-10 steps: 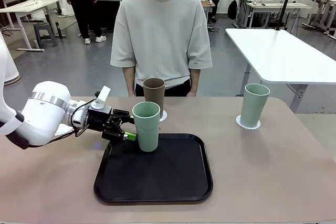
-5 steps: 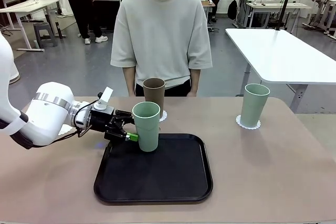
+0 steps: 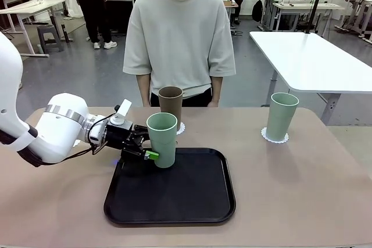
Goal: Place coasters on the table and set cups on them.
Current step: Take one Reusable plastic cup from the Flat Tray and place it on a coaster set by the human.
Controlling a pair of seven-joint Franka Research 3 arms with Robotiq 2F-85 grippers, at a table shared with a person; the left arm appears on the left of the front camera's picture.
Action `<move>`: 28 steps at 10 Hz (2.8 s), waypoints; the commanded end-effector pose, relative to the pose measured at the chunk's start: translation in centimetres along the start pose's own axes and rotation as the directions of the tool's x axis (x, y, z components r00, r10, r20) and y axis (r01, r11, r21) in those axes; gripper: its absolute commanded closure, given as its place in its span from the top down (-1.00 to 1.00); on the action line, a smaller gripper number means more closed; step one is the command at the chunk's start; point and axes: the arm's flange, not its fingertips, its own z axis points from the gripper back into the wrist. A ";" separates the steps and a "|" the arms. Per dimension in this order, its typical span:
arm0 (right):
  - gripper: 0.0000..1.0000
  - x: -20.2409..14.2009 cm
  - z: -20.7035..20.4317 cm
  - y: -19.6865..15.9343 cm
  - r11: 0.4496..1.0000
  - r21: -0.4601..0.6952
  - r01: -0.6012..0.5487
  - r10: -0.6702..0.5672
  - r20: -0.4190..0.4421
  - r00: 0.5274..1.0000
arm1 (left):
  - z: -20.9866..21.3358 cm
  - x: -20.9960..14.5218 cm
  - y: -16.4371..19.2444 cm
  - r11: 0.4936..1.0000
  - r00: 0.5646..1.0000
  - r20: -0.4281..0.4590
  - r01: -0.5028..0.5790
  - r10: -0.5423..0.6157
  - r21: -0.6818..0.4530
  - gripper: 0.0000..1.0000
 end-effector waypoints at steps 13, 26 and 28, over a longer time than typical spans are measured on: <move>1.00 0.1 0.0 0.2 1.000 0.006 0.005 -0.005 0.009 1.000 | 9.5 11.5 -5.1 0.999 0.993 0.114 -0.034 0.031 0.022 0.54; 1.00 0.1 0.0 0.2 1.000 0.006 0.005 -0.005 0.009 1.000 | 26.2 12.3 0.5 0.977 0.994 -0.041 -0.092 0.102 0.193 0.54; 1.00 0.1 0.0 0.2 1.000 0.006 0.005 -0.005 0.009 1.000 | 26.2 12.3 0.5 0.977 0.994 -0.041 -0.092 0.102 0.193 0.54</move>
